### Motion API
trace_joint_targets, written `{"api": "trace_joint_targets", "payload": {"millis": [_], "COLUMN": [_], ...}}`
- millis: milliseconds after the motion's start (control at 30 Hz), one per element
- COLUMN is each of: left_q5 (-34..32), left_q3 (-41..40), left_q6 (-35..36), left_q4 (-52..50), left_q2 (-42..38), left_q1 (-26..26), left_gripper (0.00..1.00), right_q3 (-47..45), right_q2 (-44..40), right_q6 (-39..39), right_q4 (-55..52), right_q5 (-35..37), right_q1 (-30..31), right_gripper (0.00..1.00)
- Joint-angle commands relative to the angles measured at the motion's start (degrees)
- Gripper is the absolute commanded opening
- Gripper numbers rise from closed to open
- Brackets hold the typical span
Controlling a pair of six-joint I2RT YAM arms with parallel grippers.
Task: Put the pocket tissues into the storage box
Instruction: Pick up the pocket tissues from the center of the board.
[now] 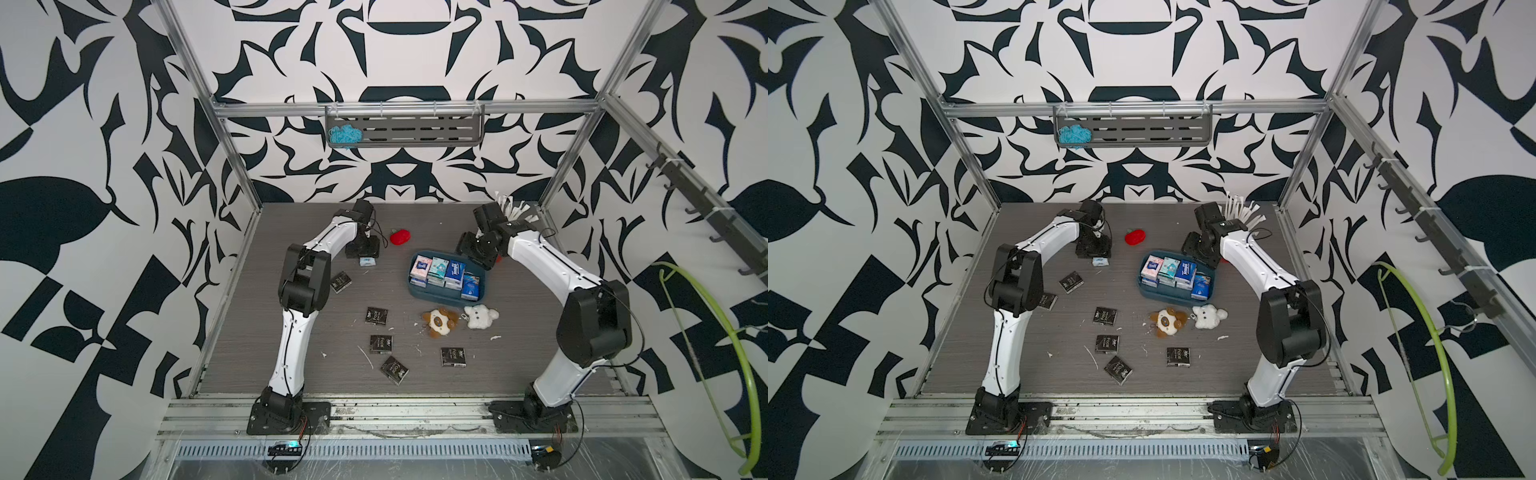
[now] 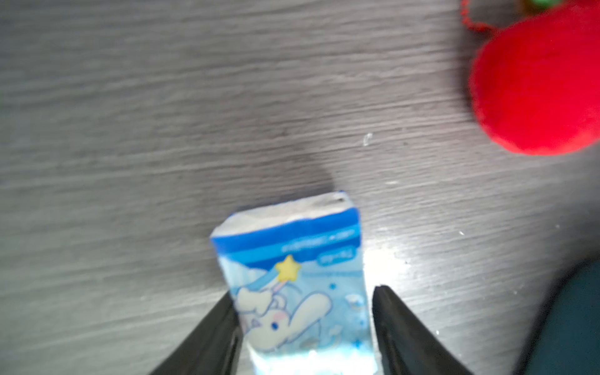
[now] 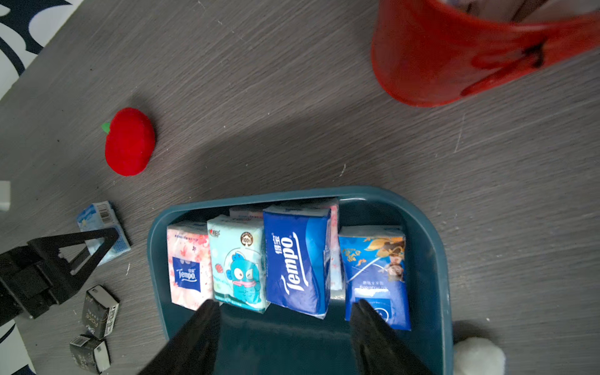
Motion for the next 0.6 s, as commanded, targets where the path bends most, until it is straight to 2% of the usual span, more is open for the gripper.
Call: {"api": "trace_joint_targets", "payload": {"millis": [0,100,333,567], "left_q5": [-1.45,-1.36,-1.06,-1.02], "left_q3": [0.37,0.45,-1.65,-6.38], "left_q6": [1.3,0.88,-2.05,-8.51], "left_q4": [-2.41,-2.54,-2.96,-3.01], "left_q2": [-1.51,-1.72,-6.52,-15.08], "left_q1": [0.36,0.31,-0.1,-3.4], "left_gripper": [0.51,0.41,0.41,0.42], "right_q3": [-1.26,-2.47,-5.54,-8.24], "right_q2": [-2.72,-4.06,-7.59,-10.21], "right_q6": [0.28,0.28,-0.21,-1.13], "right_q4": [-0.4,-0.32,-0.13,-0.09], "right_q5": [1.04,1.04,1.48,1.18], "right_q1": [0.27,0.27,0.19,-0.92], "right_gripper": [0.68,0.68,0.68,0.68]}}
